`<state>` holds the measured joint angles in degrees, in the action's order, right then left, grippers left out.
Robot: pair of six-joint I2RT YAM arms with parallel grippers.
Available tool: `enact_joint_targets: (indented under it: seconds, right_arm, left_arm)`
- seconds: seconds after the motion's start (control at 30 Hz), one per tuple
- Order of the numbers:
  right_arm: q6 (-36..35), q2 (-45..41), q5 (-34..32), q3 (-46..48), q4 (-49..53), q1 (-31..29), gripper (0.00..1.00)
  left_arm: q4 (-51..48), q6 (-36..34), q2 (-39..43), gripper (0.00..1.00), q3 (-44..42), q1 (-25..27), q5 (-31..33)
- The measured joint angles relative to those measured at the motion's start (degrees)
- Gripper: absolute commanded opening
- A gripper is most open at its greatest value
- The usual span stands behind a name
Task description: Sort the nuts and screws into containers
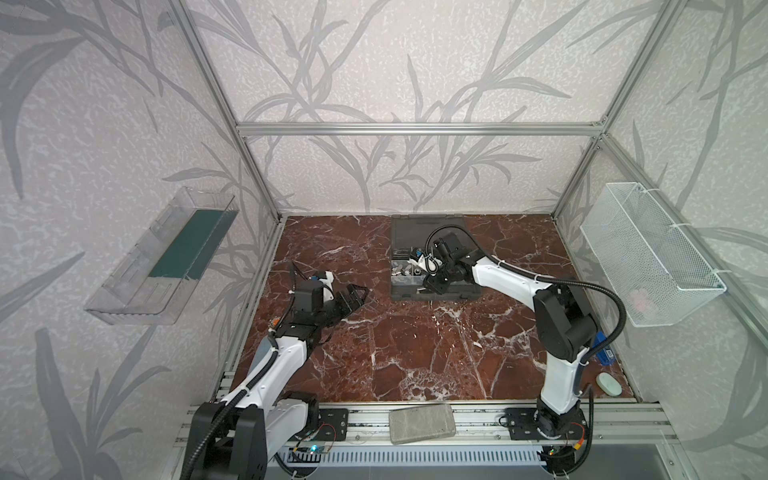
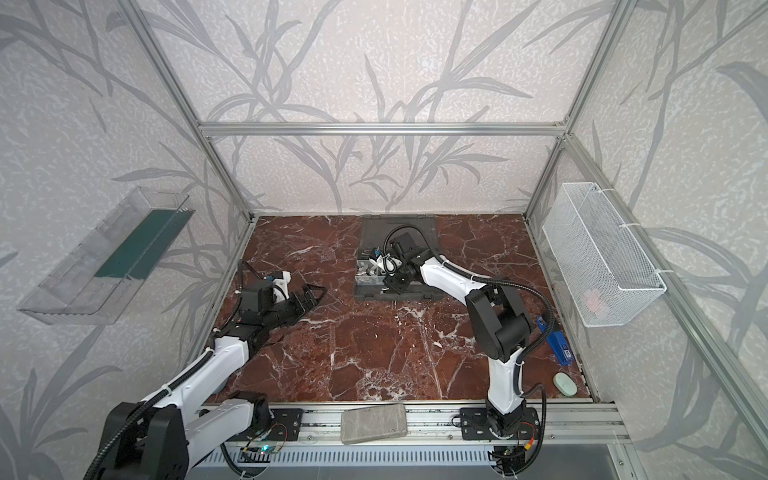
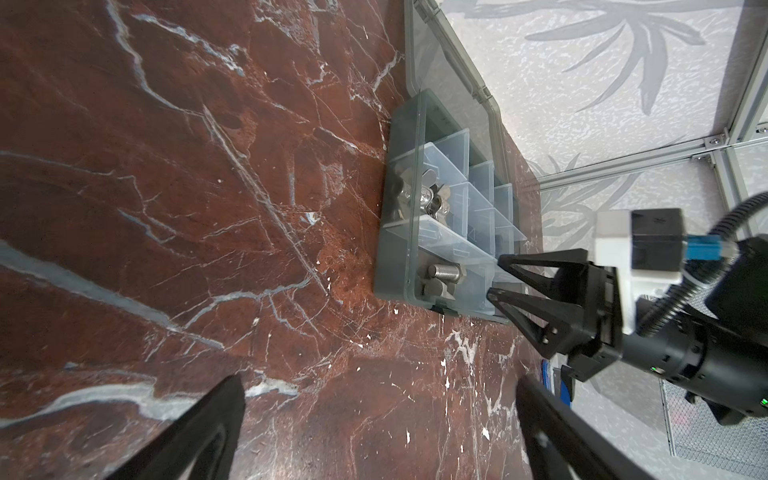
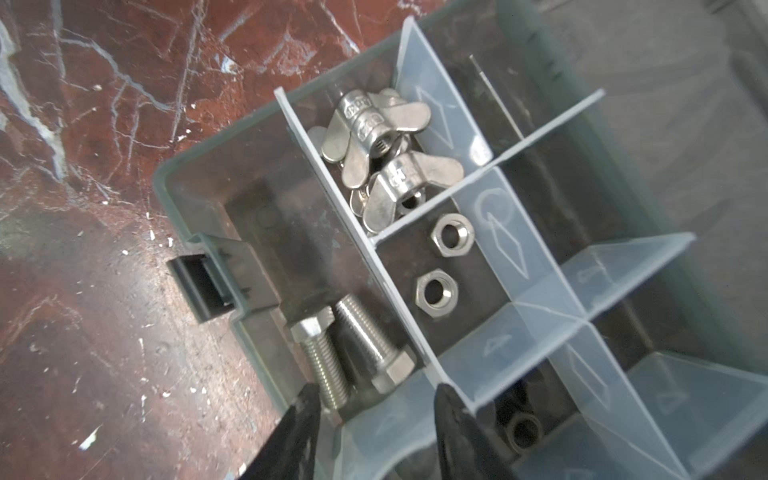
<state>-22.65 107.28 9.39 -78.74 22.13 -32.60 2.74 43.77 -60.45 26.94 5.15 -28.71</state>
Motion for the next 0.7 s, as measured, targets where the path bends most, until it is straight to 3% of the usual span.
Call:
enact_joint_targets:
  seconds: [0.3,0.7]
  right_arm:
    - [4.07,-18.36,-2.10,10.99,-5.07,4.79,0.58]
    - [11.76,-32.17,-2.91,32.94,-17.84,22.34,0.63]
  left_arm:
    - [-2.10,-3.17,0.00,0.99,4.68,-0.07,4.13]
    - [-2.51,-13.18,1.27,1.00,8.52,-0.33,17.31]
